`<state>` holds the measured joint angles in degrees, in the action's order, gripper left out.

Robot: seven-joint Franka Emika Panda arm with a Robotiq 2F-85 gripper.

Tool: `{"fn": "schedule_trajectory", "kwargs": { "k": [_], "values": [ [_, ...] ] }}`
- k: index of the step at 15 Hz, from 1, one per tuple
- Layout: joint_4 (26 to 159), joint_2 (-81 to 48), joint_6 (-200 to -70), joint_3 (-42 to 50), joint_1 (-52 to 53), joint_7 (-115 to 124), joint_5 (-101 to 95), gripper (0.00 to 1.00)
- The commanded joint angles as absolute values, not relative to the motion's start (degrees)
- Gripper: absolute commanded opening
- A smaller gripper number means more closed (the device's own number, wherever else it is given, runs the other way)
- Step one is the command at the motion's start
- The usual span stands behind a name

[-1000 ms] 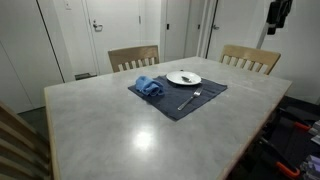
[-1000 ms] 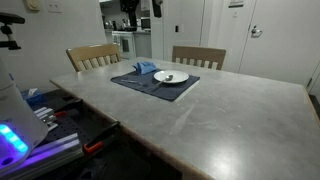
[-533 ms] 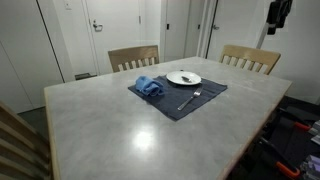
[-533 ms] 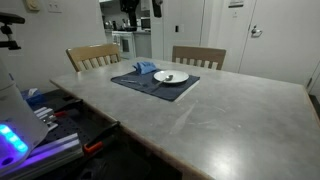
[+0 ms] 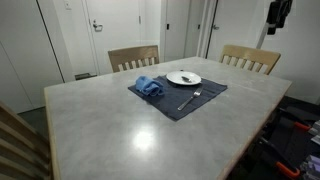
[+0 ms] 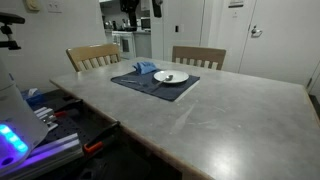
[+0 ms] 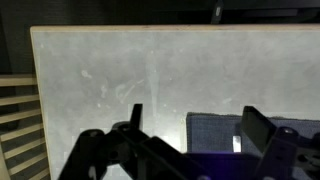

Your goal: Pick up the spoon and put it on the table mat

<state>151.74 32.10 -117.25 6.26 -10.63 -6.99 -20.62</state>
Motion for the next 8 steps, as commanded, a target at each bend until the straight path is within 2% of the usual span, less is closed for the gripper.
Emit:
{"fn": "schedule_trajectory", "kwargs": {
  "k": [1, 8],
  "values": [
    [151.66, 32.13, -117.07, 6.58, -10.25, -6.84, -20.77, 1.00],
    [150.40, 29.01, -119.43, 7.89, -9.07, -10.95, -20.82, 1.00]
  ]
}}
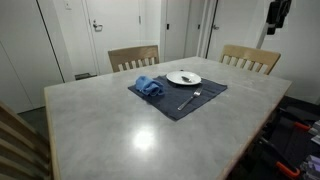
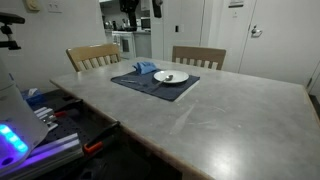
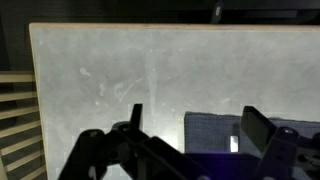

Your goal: Pick up the spoon and put it on the table mat

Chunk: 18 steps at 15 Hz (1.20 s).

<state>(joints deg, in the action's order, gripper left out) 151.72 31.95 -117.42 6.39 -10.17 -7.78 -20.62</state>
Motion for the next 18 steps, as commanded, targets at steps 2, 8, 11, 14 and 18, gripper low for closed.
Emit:
{"fn": "schedule_trajectory", "kwargs": {
  "k": [2, 8, 11, 14, 18],
  "values": [
    [149.53, 27.12, -121.18, 8.39, -8.76, -12.67, -20.98, 1.00],
    [146.29, 18.05, -131.32, 9.97, -7.69, -20.31, -20.93, 1.00],
    [144.91, 13.76, -137.14, 10.62, -6.87, -25.21, -19.95, 1.00],
    [143.61, 9.78, -141.27, 11.16, -5.80, -30.98, -17.81, 1.00],
    [144.57, 10.99, -140.11, 9.94, -6.56, -28.78, -18.71, 1.00]
  ]
}}
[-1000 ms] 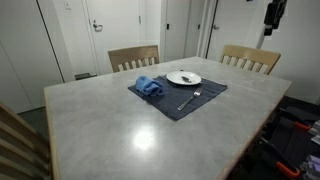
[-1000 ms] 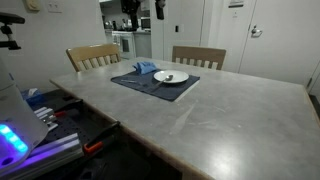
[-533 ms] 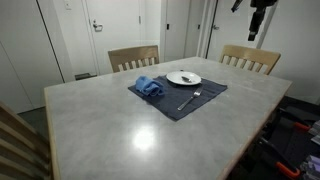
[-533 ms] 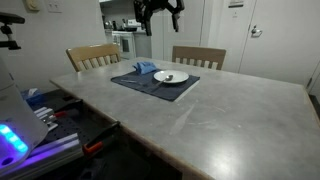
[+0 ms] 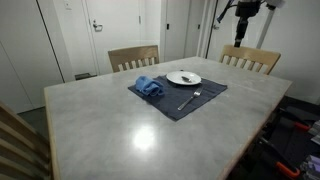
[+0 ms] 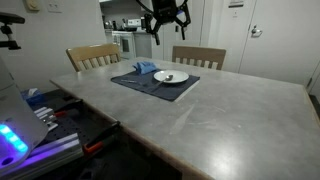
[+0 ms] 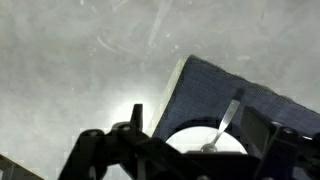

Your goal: Pick up the spoon and put it on the table mat

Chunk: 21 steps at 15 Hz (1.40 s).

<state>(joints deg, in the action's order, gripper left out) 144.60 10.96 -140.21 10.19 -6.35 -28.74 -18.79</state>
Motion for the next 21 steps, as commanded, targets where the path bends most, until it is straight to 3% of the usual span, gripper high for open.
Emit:
{"fn": "schedule_trajectory", "kwargs": {
  "k": [1, 12, 19, 21],
  "values": [
    [144.44, 10.86, -140.12, 9.94, -6.55, -28.86, -18.71, 1.00],
    [144.33, 5.45, -166.35, 10.62, 0.28, -45.80, -8.43, 1.00],
    [144.29, 1.38, -166.29, 10.98, 5.46, -58.35, 11.05, 1.00],
    [144.67, 2.78, -165.33, 10.53, 4.77, -55.37, 8.14, 1.00]
  ]
}}
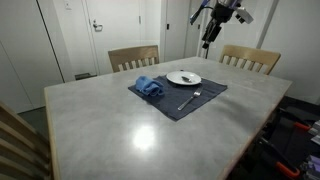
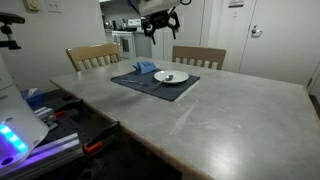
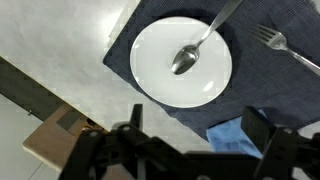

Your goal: Pick up the spoon and put it on the table mat

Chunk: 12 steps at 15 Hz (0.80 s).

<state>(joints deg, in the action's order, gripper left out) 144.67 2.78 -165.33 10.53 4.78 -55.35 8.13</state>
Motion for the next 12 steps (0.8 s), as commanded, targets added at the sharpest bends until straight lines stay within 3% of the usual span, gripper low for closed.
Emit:
{"fn": "schedule_trajectory", "kwargs": {
  "k": [1, 12],
  "values": [
    [144.66, 2.76, -165.33, 10.52, 4.79, -55.15, 8.07, 1.00],
    [143.92, 0.53, -164.73, 10.04, 5.16, -53.91, 6.97, 1.00]
  ]
}}
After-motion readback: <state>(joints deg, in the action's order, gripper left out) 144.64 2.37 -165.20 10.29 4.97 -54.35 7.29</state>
